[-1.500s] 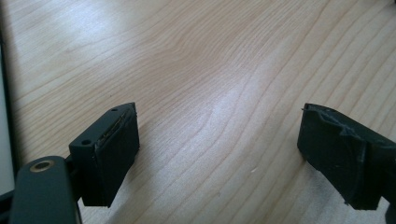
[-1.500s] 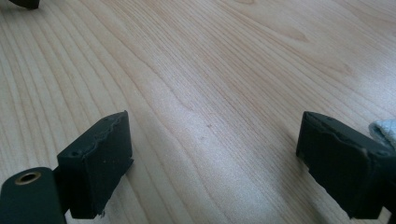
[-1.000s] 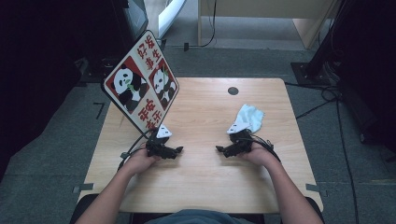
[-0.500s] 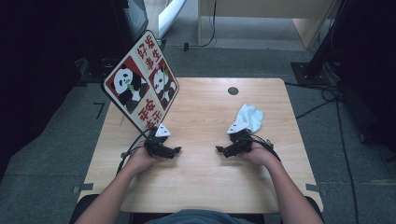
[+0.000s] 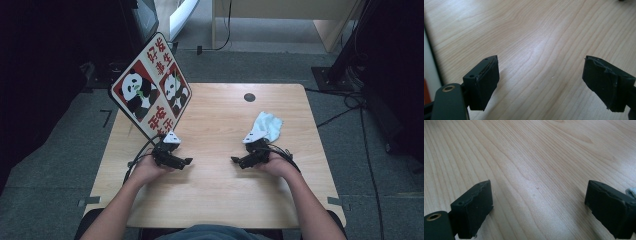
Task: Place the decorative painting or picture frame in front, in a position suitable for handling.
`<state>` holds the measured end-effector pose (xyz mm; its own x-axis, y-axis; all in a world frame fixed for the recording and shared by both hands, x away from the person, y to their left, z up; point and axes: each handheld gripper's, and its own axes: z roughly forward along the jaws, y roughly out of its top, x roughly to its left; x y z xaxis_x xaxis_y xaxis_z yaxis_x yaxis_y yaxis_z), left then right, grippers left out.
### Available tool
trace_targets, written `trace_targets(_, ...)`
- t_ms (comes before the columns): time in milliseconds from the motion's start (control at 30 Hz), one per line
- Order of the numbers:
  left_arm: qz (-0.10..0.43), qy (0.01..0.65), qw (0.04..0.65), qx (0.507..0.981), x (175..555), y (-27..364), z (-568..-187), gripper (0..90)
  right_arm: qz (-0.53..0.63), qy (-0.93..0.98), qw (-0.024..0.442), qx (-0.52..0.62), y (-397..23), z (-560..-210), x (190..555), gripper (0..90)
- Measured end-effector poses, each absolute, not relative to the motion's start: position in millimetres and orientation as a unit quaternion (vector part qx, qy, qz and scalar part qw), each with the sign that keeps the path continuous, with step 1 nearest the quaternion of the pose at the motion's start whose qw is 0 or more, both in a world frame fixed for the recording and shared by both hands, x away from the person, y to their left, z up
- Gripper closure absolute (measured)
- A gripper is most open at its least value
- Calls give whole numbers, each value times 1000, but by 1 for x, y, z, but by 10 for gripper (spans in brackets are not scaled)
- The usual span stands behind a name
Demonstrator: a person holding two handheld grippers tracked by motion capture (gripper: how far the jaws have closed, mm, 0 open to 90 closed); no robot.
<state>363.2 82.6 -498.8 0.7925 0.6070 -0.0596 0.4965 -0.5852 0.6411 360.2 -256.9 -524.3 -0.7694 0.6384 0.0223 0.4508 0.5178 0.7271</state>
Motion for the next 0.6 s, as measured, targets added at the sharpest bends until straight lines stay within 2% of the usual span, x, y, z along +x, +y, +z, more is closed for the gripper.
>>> trace_targets(600, 69, 310, 360, 877, 359, 95, -481, 158, 375, 863, 125, 315, -257, -524, 360, 77)
